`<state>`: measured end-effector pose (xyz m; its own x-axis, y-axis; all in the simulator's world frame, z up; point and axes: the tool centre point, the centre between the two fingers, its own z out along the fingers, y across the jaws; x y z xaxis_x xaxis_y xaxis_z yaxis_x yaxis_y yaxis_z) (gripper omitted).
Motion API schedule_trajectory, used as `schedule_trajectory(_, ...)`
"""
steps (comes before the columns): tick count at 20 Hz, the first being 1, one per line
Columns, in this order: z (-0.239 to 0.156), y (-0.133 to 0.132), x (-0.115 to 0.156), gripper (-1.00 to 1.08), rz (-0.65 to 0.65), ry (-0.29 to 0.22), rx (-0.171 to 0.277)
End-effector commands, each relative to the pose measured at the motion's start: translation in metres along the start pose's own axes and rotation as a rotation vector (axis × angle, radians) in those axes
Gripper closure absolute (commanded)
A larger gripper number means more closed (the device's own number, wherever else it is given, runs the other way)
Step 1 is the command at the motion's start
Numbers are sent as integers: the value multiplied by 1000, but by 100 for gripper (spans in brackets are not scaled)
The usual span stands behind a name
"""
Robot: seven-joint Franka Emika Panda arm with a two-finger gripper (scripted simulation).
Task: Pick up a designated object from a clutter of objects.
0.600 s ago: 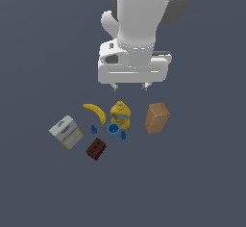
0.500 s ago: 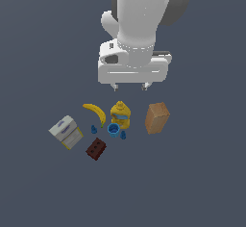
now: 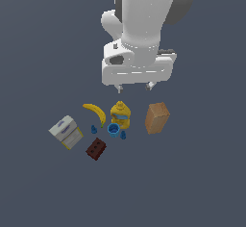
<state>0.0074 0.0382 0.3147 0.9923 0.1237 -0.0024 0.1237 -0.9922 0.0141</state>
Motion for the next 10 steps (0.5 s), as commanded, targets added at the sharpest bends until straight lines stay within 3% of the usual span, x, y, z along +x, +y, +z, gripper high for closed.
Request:
schedule_trajectory(1,-1,0,0,-92,-2,1,2)
schedule_trajectory(10,23,-23,3,-92,-16,1,0)
